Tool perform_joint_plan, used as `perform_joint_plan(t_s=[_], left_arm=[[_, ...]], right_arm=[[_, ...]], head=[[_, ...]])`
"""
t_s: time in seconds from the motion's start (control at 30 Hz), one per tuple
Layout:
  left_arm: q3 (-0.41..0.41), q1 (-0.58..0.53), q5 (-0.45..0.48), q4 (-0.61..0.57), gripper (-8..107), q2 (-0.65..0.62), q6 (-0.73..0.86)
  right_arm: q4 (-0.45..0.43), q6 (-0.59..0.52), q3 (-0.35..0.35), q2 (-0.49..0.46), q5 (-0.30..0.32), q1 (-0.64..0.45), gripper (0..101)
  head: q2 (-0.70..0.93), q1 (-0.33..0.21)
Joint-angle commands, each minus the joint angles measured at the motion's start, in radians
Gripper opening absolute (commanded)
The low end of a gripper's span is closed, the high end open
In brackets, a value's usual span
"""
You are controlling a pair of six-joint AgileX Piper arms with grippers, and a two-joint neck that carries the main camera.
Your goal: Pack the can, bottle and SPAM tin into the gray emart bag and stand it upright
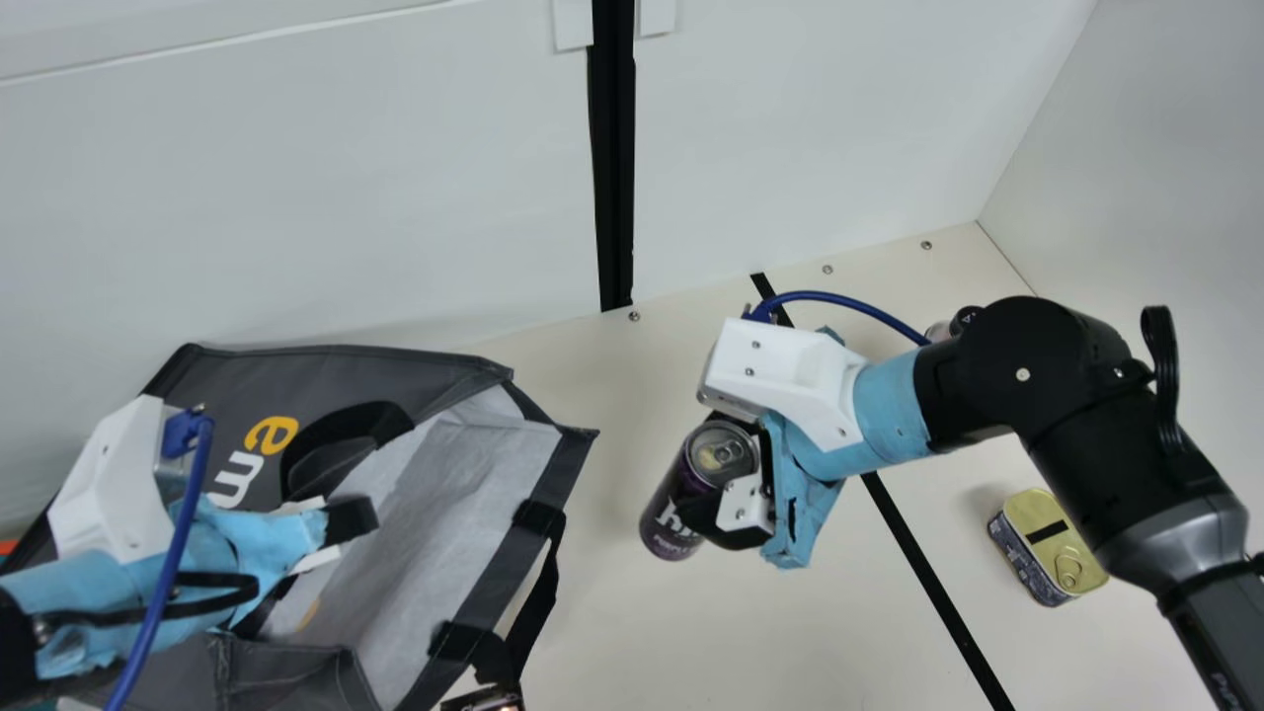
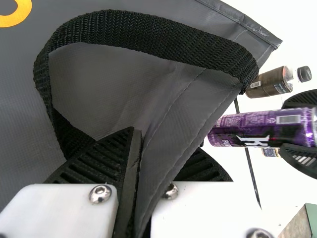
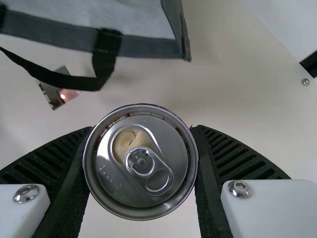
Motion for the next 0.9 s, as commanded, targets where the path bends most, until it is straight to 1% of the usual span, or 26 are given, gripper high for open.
perform_joint_plan(t_s=[0.0,0.17,0.53,0.7,0.87], left_arm=[[0.0,0.0,0.0,0.0,-8,0.0,0.0],[0.0,0.0,0.0,0.0,-8,0.0,0.0],[0.0,0.0,0.0,0.0,-8,0.0,0.0],[0.0,0.0,0.0,0.0,-8,0.0,0.0],[0.0,0.0,0.0,0.0,-8,0.0,0.0]], right_arm=[[0.012,0.022,-0.013,-0.003,-0.003,0.01,0],[0.04,0.066,-0.059,-0.014,-0.003,0.036,0],[0.083,0.153,-0.183,-0.026,-0.003,0.103,0],[0.096,0.184,-0.215,-0.029,-0.003,0.128,0],[0.109,0.212,-0.224,-0.034,-0.003,0.148,0]], head=[[-0.002,-0.023],[-0.002,-0.023],[-0.002,-0.023],[-0.002,-0.023],[-0.002,-0.023]])
